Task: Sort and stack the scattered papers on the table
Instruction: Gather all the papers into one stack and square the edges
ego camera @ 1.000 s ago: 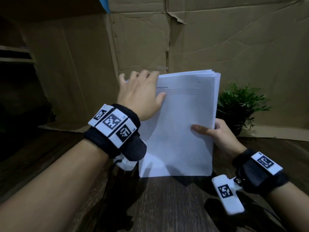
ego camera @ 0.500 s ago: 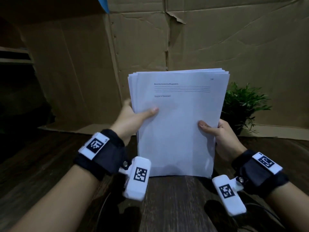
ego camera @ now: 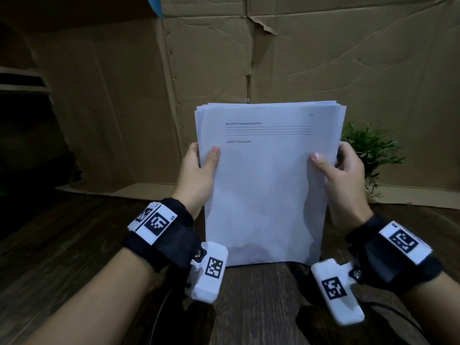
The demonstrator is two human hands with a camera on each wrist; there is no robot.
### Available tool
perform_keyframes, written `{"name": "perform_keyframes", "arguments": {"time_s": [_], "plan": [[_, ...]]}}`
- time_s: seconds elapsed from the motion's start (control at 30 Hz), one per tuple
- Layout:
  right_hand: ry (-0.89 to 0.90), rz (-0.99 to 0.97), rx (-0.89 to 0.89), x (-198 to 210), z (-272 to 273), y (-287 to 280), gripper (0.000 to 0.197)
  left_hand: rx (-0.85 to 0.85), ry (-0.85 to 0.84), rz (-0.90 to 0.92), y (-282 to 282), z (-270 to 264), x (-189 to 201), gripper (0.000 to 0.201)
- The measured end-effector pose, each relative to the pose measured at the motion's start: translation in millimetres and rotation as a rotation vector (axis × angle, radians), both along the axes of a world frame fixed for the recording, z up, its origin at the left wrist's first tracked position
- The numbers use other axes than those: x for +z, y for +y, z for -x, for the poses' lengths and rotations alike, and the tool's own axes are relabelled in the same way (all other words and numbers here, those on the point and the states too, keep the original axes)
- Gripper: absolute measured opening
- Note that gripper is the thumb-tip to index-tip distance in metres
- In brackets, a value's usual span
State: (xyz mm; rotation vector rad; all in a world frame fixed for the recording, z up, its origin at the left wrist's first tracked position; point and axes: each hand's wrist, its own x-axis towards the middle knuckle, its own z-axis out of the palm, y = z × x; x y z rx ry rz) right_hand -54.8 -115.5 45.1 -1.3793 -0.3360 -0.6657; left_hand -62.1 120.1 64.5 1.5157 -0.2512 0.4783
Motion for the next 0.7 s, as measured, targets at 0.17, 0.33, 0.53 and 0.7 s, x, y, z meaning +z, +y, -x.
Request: {"name": "perform_keyframes", "arguments": {"time_s": [0.17,0.33,0.53,0.7], "plan": [[0.010,0.024,0.008,-3.8,0.2,3.7,0.024,-0.031,0.036,-0.052,-1.5,-2.7,-7.7,0.047],[0.022,0.038,0.033,-4.2,-0.8,4.7,0.021,-0.047,0.047,-0.093,1.1,-3.7,-12.1,0.030],[0.018,0.012,0.045,-3.8,1.7,5.4,0.024,-0.079,0.089,-0.053,3.2,-6.4,-17.5,0.036],[0.003,-0.011,0.050,-5.1,4.4,9.1,0.028,-0.072,0.088,-0.063,5.1,-3.4,-23.0,0.033]]}}
